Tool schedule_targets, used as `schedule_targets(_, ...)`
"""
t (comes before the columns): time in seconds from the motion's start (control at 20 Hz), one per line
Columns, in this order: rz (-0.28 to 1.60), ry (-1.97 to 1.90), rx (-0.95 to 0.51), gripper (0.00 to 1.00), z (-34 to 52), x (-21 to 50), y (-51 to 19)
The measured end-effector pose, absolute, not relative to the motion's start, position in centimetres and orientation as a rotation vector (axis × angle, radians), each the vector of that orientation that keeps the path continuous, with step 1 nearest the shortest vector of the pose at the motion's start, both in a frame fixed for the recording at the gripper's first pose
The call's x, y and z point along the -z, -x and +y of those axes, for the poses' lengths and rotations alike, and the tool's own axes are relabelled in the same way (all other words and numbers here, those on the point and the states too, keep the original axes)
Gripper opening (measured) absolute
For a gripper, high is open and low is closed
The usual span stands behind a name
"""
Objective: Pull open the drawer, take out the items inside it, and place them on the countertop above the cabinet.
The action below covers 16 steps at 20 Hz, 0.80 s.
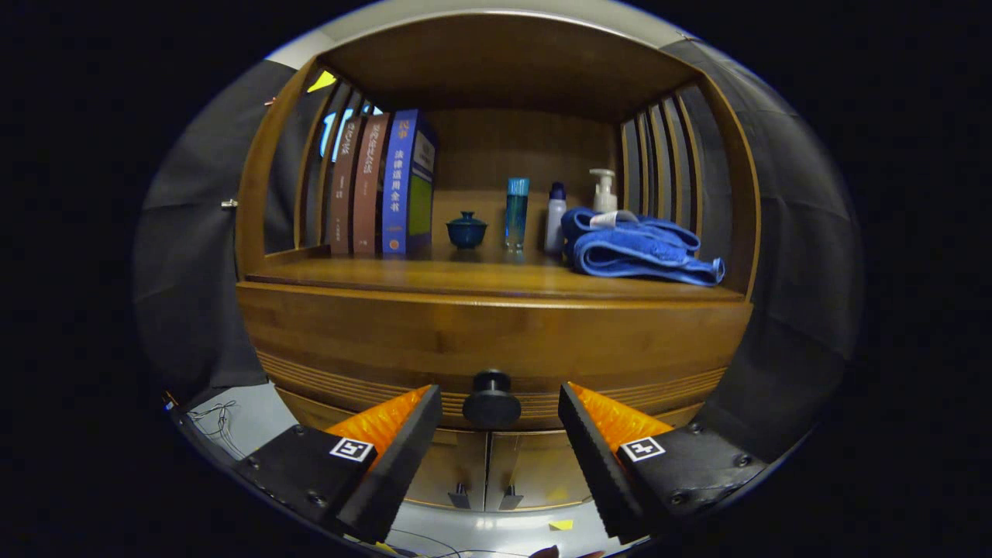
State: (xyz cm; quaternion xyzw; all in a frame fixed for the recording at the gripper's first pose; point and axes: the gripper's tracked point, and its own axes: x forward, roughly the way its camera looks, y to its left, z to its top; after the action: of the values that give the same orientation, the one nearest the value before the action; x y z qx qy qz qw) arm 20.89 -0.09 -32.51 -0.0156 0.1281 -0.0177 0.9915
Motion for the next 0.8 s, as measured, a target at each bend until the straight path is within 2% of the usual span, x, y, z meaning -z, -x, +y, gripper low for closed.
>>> schedule_targets(0.2,0.288,0.0,0.026,0.59,0.5,34.0,-21.8)
schedule_targets(0.45,0.276,-0.059,0.023,0.31,0.4,34.0,-22.2)
schedule_targets(0.8,0.289,-0.051,0.03,0.31,0.2,33.8,-17.6)
